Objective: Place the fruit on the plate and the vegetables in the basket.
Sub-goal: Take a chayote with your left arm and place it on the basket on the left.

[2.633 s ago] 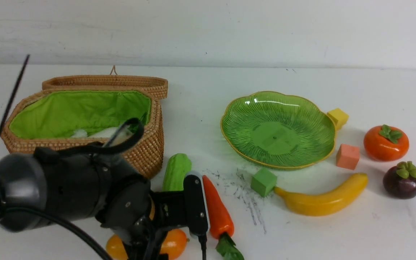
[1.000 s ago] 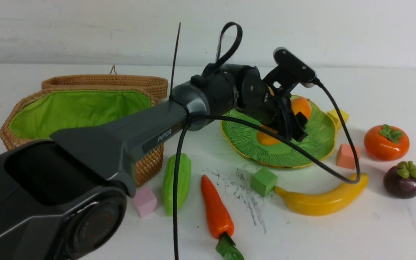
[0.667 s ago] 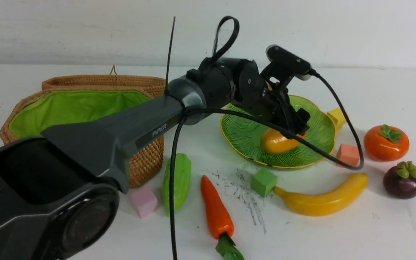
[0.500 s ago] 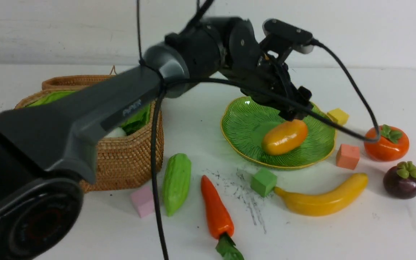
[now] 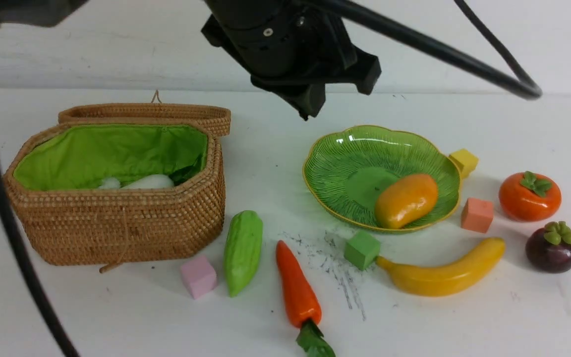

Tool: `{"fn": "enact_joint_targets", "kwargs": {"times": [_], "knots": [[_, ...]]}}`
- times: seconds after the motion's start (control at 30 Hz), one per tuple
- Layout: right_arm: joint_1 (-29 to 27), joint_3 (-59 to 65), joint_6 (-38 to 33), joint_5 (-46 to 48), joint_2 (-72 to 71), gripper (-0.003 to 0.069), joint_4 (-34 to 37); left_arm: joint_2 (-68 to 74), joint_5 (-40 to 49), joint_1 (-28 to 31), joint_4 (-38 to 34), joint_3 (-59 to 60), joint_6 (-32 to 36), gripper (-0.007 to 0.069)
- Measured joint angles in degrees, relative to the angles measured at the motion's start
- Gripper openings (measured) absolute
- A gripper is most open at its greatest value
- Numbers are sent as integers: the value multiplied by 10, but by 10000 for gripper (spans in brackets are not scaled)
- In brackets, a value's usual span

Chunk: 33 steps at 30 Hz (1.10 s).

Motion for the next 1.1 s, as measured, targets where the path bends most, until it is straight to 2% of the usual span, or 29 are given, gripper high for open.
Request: {"fn": "enact_joint_targets", "kwargs": {"times": [0.13, 0.27, 0.4, 0.53, 0.6, 0.7, 0.73, 0.83, 0.93, 1.1], "knots": [[0, 0, 0, -2, 0, 206, 0, -40, 0, 0, 6, 108, -45, -13], [0, 0, 0, -2, 0, 211, 2, -51, -8, 0, 11, 271, -87, -13], [0, 0, 0, -4, 0, 212, 4, -42, -93, 0, 31, 355, -114, 5], [0, 0, 0, -18, 0, 212, 11, -12, -179, 0, 70, 381, -137, 128], [0, 0, 0, -20, 0, 212, 12, 9, -205, 0, 100, 382, -156, 235], [0, 0, 0, -20, 0, 212, 15, 32, -218, 0, 154, 382, -206, 367], [0, 0, 0, -20, 0, 212, 15, 35, -219, 0, 158, 382, -209, 384], [0, 0, -1, -14, 0, 212, 15, 52, -227, 0, 215, 382, -271, 498], [0, 1, -1, -9, 0, 212, 15, 63, -243, 1, 241, 382, -295, 533], [0, 21, -1, -9, 0, 215, 18, 87, -292, 1, 267, 382, -308, 542]]}}
